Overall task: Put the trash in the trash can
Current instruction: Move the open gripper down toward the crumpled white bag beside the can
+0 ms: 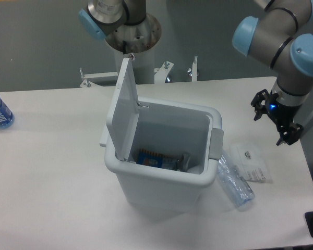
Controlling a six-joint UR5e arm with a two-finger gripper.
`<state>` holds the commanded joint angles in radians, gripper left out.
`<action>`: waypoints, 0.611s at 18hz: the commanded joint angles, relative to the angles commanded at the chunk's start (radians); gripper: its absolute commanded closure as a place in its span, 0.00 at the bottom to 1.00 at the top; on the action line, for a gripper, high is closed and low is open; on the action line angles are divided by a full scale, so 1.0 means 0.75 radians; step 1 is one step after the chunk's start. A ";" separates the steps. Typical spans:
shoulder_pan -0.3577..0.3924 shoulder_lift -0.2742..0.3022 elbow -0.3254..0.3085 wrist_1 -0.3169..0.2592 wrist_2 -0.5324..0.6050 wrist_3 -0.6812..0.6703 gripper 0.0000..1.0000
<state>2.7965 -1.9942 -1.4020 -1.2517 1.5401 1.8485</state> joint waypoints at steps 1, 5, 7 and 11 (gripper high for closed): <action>0.000 0.000 0.000 0.000 0.000 0.000 0.00; -0.004 0.002 -0.004 -0.002 -0.006 -0.067 0.00; -0.010 0.006 -0.024 0.000 -0.024 -0.171 0.00; -0.002 0.008 -0.090 0.090 -0.114 -0.380 0.00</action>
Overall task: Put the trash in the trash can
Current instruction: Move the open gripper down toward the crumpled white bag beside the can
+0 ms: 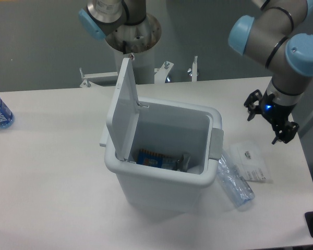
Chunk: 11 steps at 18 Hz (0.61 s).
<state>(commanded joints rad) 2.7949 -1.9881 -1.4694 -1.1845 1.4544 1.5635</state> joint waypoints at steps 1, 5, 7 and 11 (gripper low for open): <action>0.000 0.002 -0.027 0.027 -0.002 -0.049 0.00; 0.010 0.012 -0.113 0.082 0.000 -0.191 0.00; 0.033 0.010 -0.119 0.082 -0.002 -0.237 0.00; 0.045 -0.006 -0.127 0.082 0.002 -0.348 0.00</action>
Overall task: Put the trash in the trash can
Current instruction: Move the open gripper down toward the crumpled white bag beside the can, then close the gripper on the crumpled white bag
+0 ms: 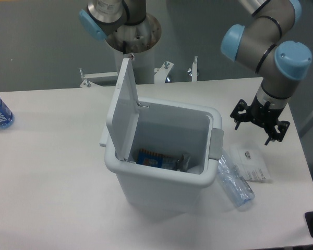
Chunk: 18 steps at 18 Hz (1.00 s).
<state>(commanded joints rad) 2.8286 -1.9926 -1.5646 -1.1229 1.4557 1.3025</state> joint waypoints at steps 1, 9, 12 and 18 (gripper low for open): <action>0.008 -0.004 -0.002 0.000 0.000 -0.027 0.00; 0.014 -0.106 -0.006 0.002 0.004 -0.235 0.00; 0.012 -0.129 -0.006 0.014 0.002 -0.258 0.00; 0.008 -0.168 -0.006 0.047 -0.002 -0.344 0.01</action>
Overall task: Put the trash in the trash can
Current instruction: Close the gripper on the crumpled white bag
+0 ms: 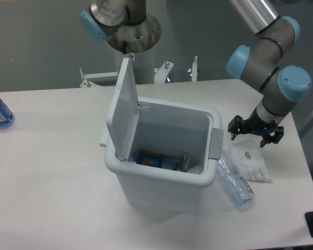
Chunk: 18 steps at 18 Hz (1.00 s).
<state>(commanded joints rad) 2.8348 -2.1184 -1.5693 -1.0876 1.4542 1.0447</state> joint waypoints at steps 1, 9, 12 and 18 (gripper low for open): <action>-0.002 0.000 0.000 0.000 -0.002 -0.024 0.04; -0.025 -0.012 0.012 0.002 -0.002 -0.115 0.73; -0.025 0.000 0.014 0.000 -0.004 -0.115 0.96; -0.014 0.043 0.020 -0.010 -0.004 -0.115 0.97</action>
<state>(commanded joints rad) 2.8240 -2.0863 -1.5539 -1.0953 1.4511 0.9588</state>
